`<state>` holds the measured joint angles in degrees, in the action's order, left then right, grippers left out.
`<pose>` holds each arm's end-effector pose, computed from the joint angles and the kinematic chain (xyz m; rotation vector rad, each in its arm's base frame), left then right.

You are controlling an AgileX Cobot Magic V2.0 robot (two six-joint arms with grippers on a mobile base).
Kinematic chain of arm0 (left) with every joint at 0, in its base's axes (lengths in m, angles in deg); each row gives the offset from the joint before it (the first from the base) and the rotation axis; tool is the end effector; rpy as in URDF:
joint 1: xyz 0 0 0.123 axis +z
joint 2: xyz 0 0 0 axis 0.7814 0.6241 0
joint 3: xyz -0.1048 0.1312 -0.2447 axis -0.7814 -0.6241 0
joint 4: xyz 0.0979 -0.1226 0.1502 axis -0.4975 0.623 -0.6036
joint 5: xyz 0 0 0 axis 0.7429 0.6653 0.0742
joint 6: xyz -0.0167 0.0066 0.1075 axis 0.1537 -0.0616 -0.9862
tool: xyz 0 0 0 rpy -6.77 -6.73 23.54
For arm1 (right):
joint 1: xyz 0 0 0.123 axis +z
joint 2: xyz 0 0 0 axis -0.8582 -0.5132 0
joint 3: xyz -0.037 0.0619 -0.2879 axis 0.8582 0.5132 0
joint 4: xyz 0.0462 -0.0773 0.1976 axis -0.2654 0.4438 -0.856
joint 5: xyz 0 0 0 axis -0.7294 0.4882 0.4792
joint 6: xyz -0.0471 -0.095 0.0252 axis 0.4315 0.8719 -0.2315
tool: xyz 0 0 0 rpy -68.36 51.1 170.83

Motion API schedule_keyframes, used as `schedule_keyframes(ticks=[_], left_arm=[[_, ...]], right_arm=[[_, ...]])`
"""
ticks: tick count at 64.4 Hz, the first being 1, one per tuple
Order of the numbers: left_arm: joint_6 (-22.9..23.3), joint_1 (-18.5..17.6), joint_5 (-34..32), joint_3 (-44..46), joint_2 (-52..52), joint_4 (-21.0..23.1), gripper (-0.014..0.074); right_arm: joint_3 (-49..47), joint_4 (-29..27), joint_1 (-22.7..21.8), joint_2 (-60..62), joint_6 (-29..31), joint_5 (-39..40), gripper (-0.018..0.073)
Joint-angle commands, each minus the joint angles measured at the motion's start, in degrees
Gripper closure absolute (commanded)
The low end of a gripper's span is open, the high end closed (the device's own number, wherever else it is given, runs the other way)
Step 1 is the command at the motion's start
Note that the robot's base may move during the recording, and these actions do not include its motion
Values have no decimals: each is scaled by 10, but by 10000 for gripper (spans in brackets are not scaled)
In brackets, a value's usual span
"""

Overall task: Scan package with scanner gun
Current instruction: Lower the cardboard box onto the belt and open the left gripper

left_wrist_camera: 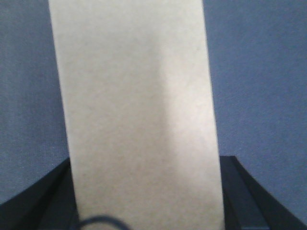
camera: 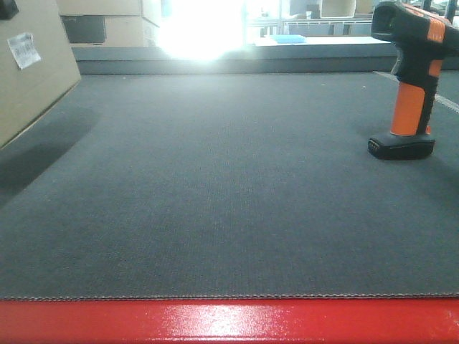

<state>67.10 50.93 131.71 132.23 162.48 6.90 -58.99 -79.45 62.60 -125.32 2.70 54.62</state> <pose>0.3461 -0.0056 0.3600 0.1120 2.6768 -0.0149 0.1289 0.0106 0.3175 -0.0518 1.8260 0.0826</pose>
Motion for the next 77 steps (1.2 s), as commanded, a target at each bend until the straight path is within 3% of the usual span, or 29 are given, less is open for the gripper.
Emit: schedule_keyframes(ticks=[1,10,29,36,41,56,77], left_arm=[[3,-2,-5,5,10,2,708],[3,-2,-5,5,31,-11,708],[3,-2,-5,5,54,-39,699],[3,-2,-5,5,56,-39,594],[3,-2,-5,5,56,-39,468],[3,-2,-5,5,56,-39,-18],[3,-2,-5,4,-11,-39,-1]], right_arm=[[-2,8,-27,9,6,-12,712],[-3,8,-59,19,6,-11,712],[-3,8,-57,19,6,-6,712],[-3,8,-57,19,6,-2,712],[-3,8,-57,19,6,1,712],[-3,8,-57,19,6,13,712],[-3,8,-57,19,6,13,712]])
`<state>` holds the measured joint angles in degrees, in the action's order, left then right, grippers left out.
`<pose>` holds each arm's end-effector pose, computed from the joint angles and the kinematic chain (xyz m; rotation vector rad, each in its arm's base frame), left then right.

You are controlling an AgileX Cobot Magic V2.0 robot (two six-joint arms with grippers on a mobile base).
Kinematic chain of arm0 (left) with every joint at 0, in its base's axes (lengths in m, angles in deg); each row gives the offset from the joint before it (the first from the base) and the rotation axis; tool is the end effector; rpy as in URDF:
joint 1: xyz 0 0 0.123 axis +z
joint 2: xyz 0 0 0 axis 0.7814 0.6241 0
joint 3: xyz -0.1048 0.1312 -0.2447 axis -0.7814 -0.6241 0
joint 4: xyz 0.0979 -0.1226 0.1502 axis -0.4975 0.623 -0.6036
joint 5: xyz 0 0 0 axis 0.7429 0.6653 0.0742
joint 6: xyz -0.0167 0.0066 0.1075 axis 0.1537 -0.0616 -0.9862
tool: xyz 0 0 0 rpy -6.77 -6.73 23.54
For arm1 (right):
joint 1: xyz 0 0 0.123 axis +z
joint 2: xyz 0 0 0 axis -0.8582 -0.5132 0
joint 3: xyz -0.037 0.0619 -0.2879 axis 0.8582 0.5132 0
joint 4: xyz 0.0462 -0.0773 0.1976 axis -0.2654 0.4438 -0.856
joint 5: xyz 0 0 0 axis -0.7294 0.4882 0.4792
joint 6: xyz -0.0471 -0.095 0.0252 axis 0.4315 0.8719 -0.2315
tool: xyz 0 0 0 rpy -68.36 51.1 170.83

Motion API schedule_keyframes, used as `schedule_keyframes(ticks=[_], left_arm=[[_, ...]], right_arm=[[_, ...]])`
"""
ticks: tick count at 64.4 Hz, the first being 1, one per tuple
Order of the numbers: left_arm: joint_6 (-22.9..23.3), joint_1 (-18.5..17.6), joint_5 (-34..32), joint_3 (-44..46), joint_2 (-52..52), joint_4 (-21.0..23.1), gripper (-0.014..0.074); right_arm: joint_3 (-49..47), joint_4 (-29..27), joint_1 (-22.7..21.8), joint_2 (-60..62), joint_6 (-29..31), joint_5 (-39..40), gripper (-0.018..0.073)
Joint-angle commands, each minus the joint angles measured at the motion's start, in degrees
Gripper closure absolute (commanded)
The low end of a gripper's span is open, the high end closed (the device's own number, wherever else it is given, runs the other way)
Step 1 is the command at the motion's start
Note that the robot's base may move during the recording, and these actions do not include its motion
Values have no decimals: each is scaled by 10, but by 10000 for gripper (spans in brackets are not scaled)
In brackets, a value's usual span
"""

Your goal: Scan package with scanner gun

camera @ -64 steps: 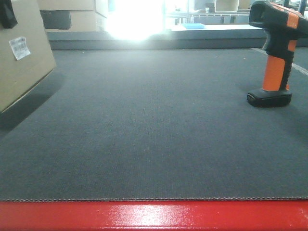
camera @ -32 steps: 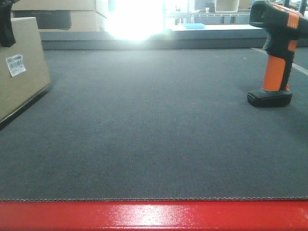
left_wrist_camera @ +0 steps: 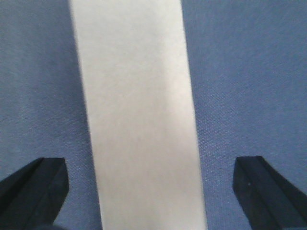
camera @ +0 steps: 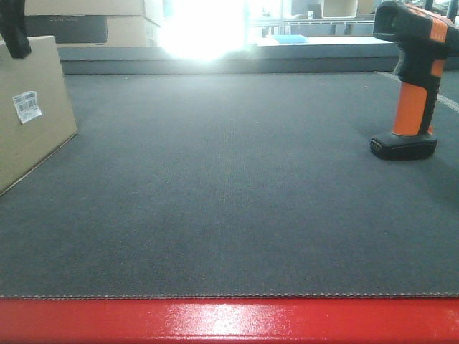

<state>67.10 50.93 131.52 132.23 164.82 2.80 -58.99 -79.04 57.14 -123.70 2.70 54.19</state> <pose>0.3558 0.0017 0.3459 0.1259 2.7151 0.0818 0.1236 -0.0015 0.3203 0.0275 1.8051 0.0103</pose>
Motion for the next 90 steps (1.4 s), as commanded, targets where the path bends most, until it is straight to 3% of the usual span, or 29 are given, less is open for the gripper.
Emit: schedule_keyframes(ticks=[1,7,12,28,54,65,72,90], left_arm=[[3,-2,-3,3,-43,2,4],[3,-2,-3,-19,-83,2,65],[3,-2,-10,-46,-120,2,185],[3,-2,-170,-229,-277,2,704],[3,-2,-529,-558,-527,-6,707],[3,-2,-653,-674,-609,25,707],[3,-2,-685,-722,-652,37,707],[3,-2,-685,-749,-696,37,707]], right_arm=[[-3,4,-2,3,6,18,712],[-3,4,-2,3,6,18,712],[-3,4,-2,3,6,18,712],[-3,4,-2,3,6,10,712],[9,4,-2,37,6,5,712],[47,4,-2,89,6,7,712],[77,4,-2,138,6,6,712],[109,4,-2,238,6,5,712]])
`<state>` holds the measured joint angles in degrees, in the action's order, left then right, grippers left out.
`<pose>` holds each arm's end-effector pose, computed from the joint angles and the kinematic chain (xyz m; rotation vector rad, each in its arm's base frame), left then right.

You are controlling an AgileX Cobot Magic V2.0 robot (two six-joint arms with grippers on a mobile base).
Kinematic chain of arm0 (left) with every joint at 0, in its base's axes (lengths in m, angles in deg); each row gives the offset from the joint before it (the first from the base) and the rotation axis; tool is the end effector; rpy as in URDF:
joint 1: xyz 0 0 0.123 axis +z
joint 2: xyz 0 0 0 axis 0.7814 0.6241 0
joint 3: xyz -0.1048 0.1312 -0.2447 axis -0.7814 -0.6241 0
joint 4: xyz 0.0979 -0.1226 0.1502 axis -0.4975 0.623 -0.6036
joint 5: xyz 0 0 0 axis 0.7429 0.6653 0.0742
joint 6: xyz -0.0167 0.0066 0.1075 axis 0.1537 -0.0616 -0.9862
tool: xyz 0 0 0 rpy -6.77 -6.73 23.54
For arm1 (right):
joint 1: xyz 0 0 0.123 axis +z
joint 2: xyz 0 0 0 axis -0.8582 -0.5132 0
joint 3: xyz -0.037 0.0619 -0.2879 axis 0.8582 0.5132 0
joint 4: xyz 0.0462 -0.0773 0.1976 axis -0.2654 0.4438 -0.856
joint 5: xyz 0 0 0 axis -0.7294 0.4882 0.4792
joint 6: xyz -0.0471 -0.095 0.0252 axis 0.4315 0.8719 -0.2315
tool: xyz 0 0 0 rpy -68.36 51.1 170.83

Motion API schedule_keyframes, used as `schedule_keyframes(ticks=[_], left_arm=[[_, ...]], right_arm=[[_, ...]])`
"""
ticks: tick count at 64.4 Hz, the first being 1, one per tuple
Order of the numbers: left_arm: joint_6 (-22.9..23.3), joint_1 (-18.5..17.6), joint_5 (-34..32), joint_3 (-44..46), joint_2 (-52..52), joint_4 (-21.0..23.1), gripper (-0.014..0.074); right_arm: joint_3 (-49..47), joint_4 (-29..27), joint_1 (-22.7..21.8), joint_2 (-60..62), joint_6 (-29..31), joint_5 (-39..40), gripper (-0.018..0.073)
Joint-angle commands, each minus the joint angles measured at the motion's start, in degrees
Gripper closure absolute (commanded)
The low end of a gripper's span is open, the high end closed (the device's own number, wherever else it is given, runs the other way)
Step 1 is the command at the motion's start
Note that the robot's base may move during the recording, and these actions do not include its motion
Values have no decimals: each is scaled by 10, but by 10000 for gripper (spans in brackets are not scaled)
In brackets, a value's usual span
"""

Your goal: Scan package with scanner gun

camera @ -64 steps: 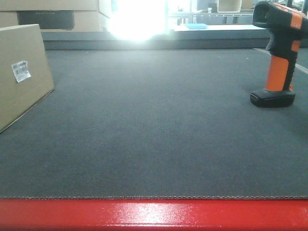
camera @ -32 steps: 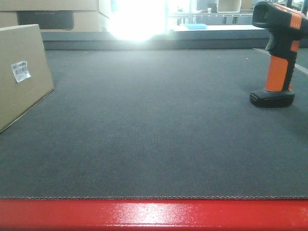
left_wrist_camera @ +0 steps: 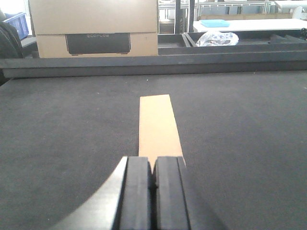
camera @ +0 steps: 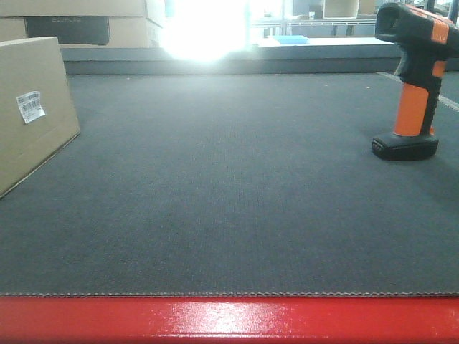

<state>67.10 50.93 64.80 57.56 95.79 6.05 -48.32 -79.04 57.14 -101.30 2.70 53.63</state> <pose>0.0983 -0.0009 0.3268 0.0620 1.6503 0.0439 0.0527 0.0012 0.2928 0.0193 1.6101 0.0080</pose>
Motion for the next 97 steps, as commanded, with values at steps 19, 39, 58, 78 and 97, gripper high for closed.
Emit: schedule_keyframes(ticks=[19,39,58,78,97], left_arm=[[3,-2,-18,-2,-6,4,707],[3,-2,-18,-2,-6,4,707],[3,-1,-17,-11,-17,-3,707],[3,2,-14,-138,-180,-26,707],[3,2,-39,-267,-328,-25,707]], right_arm=[[2,4,-2,17,6,10,712],[2,4,-2,17,6,10,712],[2,4,-2,17,6,10,712],[2,4,-2,17,6,10,712],[2,4,-2,17,6,11,712]])
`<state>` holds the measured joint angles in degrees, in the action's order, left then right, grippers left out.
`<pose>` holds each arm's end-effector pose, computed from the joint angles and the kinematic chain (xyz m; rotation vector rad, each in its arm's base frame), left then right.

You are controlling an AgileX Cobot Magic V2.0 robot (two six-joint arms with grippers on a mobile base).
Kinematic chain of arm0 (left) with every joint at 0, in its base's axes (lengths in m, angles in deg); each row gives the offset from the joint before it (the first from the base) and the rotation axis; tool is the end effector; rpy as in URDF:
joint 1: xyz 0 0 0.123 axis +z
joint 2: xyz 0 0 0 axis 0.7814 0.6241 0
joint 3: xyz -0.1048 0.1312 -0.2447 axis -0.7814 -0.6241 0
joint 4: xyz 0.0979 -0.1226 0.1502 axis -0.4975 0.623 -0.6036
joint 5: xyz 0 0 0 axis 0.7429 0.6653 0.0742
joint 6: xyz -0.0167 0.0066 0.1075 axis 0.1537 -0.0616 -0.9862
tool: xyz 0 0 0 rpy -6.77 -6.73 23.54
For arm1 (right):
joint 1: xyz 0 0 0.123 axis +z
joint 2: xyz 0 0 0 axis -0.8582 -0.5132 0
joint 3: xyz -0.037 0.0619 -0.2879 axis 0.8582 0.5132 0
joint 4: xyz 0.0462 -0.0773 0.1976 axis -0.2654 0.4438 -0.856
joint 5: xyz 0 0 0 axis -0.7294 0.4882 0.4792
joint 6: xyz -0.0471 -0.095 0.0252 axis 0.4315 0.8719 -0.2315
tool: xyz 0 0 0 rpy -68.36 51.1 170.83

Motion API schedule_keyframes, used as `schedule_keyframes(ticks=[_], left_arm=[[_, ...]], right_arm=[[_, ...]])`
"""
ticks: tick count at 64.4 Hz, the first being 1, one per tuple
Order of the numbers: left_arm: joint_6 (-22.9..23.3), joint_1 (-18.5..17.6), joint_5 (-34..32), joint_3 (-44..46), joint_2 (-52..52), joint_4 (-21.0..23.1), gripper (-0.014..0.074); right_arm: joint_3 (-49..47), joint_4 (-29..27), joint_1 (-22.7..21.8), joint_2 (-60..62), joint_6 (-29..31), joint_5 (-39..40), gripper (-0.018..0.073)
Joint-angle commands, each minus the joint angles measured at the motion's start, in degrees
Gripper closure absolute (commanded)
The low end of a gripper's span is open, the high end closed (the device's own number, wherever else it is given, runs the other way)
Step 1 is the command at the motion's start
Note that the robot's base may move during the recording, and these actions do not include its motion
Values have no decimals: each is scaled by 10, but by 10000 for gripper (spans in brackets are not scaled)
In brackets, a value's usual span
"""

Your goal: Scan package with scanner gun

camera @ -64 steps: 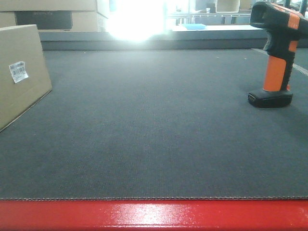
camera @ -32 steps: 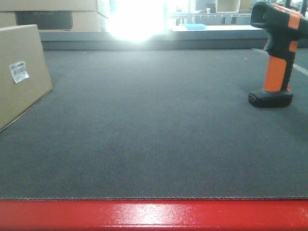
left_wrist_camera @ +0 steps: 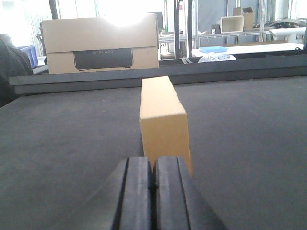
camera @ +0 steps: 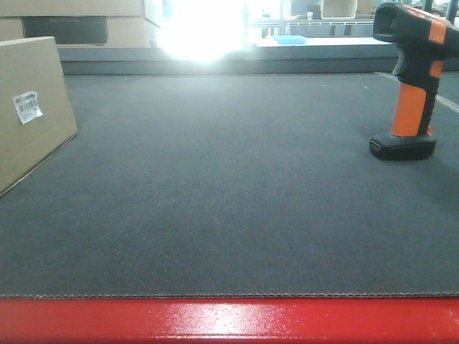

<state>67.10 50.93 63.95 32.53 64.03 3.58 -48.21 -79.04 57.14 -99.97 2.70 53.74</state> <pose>0.0276 -0.0001 0.2184 0.0880 1.5170 0.0823 0.0489 0.0012 0.2936 0.0189 1.5869 0.0073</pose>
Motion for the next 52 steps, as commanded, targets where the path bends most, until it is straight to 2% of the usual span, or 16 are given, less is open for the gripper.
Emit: schedule_keyframes(ticks=[1,6,52], left_arm=[[3,3,-44,-16,-10,0,707],[3,3,-27,-16,-10,0,707],[3,3,-41,-16,-10,0,707]], right_arm=[[1,4,-2,3,6,9,712],[1,4,-2,3,6,10,712],[1,4,-2,3,6,11,712]])
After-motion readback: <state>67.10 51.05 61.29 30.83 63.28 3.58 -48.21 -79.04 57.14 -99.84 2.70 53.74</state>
